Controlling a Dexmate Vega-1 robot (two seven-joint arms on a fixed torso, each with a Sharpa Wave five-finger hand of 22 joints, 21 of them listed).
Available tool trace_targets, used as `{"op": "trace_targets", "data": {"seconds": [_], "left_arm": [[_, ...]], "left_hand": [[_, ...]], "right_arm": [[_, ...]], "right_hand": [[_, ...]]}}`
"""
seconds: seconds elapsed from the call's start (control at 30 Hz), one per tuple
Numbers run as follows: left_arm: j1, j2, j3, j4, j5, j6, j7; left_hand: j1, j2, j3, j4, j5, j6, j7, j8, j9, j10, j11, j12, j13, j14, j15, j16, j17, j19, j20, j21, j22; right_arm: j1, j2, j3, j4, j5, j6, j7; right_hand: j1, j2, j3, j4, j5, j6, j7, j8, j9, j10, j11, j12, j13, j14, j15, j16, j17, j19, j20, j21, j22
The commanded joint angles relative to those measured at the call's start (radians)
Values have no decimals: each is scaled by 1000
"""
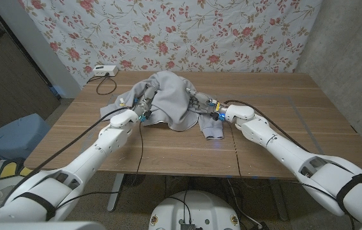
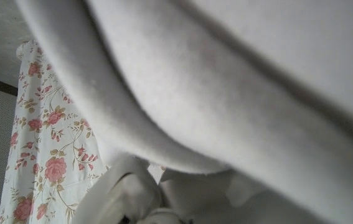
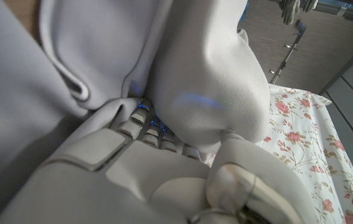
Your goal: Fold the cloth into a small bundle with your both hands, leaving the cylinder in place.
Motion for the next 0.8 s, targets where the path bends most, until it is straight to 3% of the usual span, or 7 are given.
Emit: {"op": "trace_targets", "data": {"seconds": [0.03,0.13,0.3,0.37,0.57,0.8], "left_arm": [[25,-173,58,48,62,-185,136],[27,-190,72,47,78,-187,161],[29,-181,93,16,121,-175,200],[37,-169,94,-17,143,-163,237],[75,-116,87,-146,224,-116,377],[125,-44,78,-353,390,9,596]], "left_hand": [[18,68,33,-9,2,-19,-3,9,10,-46,-44,3,8,-72,-5,5,4,-29,-38,-23,45],[26,67,49,-15,-2,-53,-6,5,10,-103,-53,2,7,-120,-12,7,3,-59,-46,-39,47],[27,67,52,-15,-3,-64,-7,3,10,-106,-51,5,7,-122,-10,9,3,-61,-46,-41,47],[28,66,53,-15,-4,-70,-9,2,10,-107,-50,6,7,-121,-10,11,3,-60,-47,-41,47],[30,65,56,-18,-5,-72,-9,4,9,-104,-46,11,6,-121,-9,13,3,-56,-44,-40,48],[44,69,67,-31,-10,-55,-6,16,9,-83,-40,23,6,-119,-4,16,0,-56,-42,-42,49]], "right_arm": [[-60,58,36,23,-56,172,-186],[-60,57,33,29,-72,202,-193],[-63,50,30,23,-71,203,-185],[-63,50,30,26,-70,211,-177],[-51,50,29,35,-66,233,-147],[-13,49,21,38,-59,240,-82]], "right_hand": [[16,17,38,-1,10,62,19,16,9,49,7,20,159,17,-5,6,7,15,-16,1,2],[27,19,72,-4,10,81,18,19,9,69,6,24,159,30,-15,9,7,25,-26,0,2],[40,17,128,-4,6,99,21,18,9,98,5,28,159,69,-22,20,8,58,-29,4,2],[41,16,136,-4,5,100,22,17,9,103,5,29,159,77,-21,22,8,64,-29,5,2],[36,6,189,0,-11,109,31,10,10,128,10,27,159,159,-20,44,11,143,-21,22,3],[35,5,207,-1,-18,120,37,11,10,142,7,27,159,177,-17,46,11,169,-20,27,3]]}}
